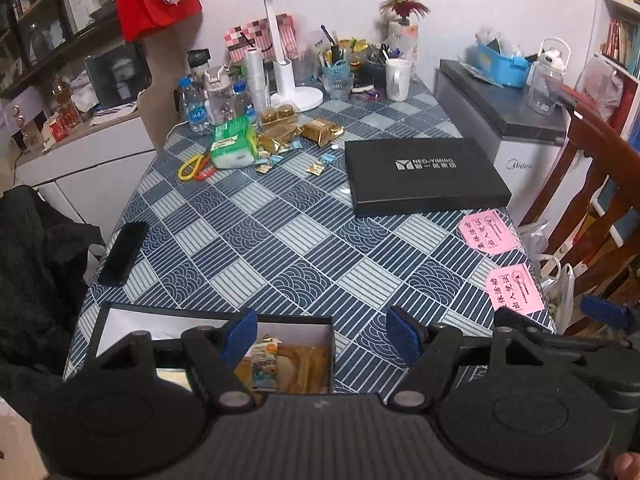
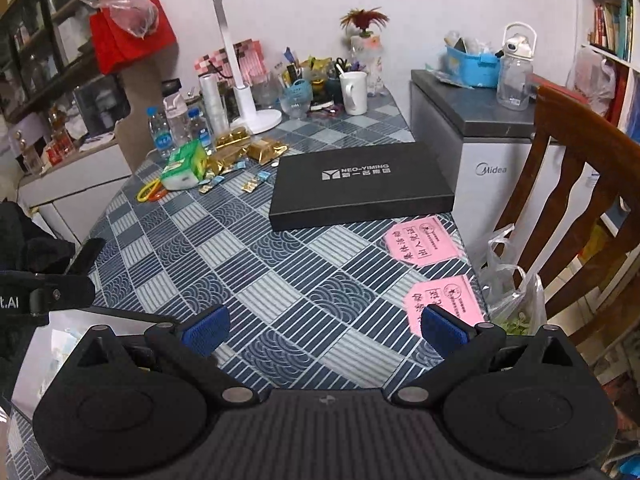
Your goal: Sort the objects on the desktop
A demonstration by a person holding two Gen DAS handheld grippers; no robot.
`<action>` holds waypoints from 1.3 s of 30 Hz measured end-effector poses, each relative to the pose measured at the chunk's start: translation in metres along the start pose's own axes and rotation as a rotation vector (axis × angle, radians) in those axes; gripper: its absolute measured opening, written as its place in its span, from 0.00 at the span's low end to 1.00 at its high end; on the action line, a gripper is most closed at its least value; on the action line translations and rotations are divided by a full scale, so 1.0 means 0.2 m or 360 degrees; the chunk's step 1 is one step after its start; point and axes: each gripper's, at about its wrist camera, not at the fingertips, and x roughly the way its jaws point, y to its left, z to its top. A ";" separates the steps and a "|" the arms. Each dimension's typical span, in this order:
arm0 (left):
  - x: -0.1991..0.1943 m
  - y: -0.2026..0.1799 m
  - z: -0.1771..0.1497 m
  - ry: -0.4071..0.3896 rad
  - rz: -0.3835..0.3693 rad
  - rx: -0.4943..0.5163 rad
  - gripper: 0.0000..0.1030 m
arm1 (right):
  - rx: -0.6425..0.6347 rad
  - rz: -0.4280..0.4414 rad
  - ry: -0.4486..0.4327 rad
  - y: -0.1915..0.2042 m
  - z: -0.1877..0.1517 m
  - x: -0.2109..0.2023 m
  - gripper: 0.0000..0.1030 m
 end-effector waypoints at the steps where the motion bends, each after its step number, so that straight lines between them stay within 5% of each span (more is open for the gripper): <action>1: 0.01 -0.01 0.01 0.0006 0.0001 0.0007 0.83 | 0.0007 0.0008 -0.0002 -0.01 0.01 0.01 1.00; 39: 0.90 -0.16 0.31 0.0274 0.0002 0.0008 0.82 | 0.0103 -0.0179 0.0187 -0.27 0.16 0.70 1.00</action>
